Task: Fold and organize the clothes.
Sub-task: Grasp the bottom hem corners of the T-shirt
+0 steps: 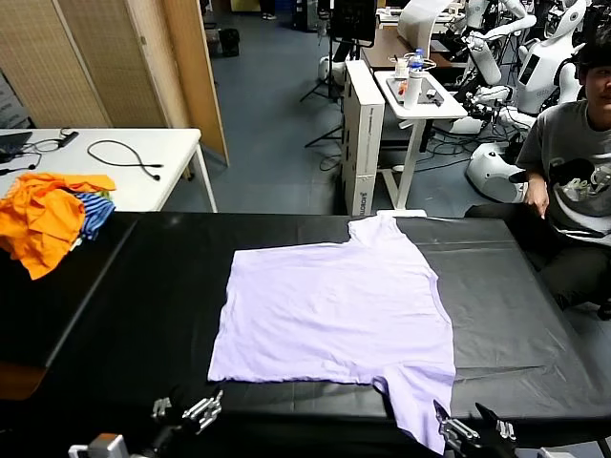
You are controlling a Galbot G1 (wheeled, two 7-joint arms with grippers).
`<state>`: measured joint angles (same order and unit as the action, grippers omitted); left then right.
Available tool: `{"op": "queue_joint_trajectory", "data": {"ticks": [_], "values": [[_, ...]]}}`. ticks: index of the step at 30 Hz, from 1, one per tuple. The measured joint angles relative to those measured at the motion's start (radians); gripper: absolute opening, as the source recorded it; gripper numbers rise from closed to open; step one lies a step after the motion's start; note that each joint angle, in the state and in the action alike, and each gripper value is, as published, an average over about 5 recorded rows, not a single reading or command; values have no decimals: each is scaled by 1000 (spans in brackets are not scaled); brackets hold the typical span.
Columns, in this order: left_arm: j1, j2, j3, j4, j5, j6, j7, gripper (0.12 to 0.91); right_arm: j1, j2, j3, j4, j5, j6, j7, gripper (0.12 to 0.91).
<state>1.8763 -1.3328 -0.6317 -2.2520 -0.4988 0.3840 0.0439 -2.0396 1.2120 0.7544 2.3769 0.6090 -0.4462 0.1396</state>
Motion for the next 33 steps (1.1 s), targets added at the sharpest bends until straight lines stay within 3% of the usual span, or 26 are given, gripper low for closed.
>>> {"op": "queue_joint_trajectory", "data": {"ticks": [5, 9, 12, 19, 22, 33], "values": [[-10, -6, 9, 20, 3, -8, -1, 907, 14, 7, -18, -9, -13, -2, 1, 873], [-21, -10, 10, 36, -4, -13, -4, 845, 18, 7, -29, -21, -20, -3, 8, 761], [-23, -10, 10, 42, -5, -15, -4, 691, 15, 5, -31, -29, -22, -5, 16, 657], [-16, -16, 19, 51, 16, -25, -1, 260, 12, -3, -39, -39, -24, -4, 19, 242], [-11, -15, 24, 52, 28, -30, 1, 169, 14, -5, -44, -41, -29, -4, 16, 145], [1, -15, 30, 43, 41, -38, 2, 147, -13, -1, -46, -8, -36, 8, 11, 139]]}}
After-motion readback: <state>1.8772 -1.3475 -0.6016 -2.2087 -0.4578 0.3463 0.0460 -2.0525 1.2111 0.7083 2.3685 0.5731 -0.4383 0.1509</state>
